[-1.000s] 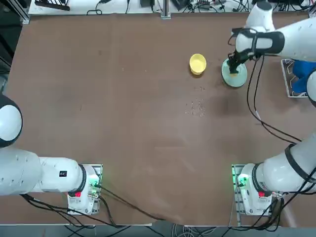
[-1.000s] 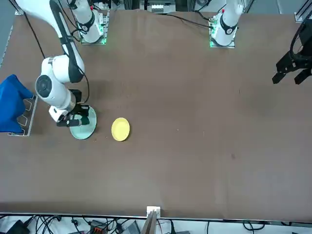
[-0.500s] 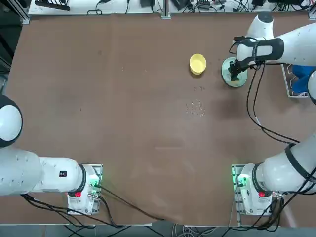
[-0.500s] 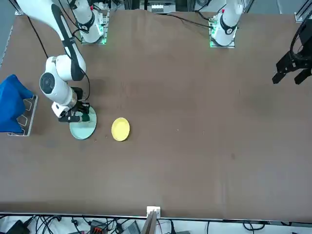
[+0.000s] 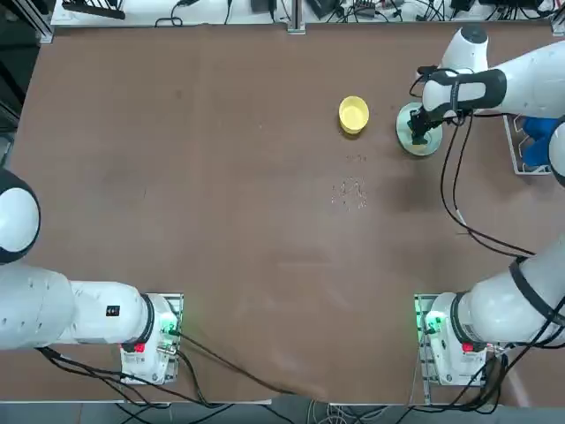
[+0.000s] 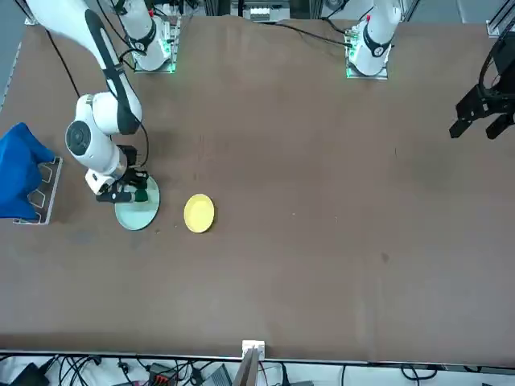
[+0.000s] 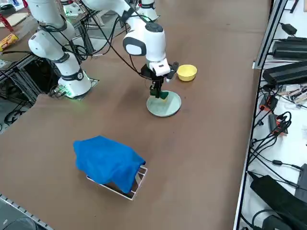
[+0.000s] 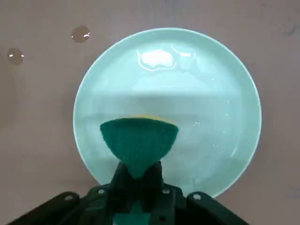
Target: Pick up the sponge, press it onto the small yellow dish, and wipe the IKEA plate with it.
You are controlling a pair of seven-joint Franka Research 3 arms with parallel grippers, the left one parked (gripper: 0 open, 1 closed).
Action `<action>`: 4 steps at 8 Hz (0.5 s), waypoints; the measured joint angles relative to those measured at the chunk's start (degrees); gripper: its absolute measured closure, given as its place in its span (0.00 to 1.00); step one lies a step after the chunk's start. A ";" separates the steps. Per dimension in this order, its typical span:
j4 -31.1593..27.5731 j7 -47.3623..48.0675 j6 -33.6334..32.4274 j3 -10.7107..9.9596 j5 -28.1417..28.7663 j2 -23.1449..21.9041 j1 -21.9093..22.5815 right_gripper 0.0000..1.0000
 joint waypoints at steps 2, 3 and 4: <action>0.06 -0.51 1.03 0.01 0.00 1.01 -0.10 0.91; 0.24 -1.58 1.20 0.01 0.00 1.24 -0.56 0.91; 0.49 -3.16 1.24 0.00 0.00 1.46 -1.44 0.91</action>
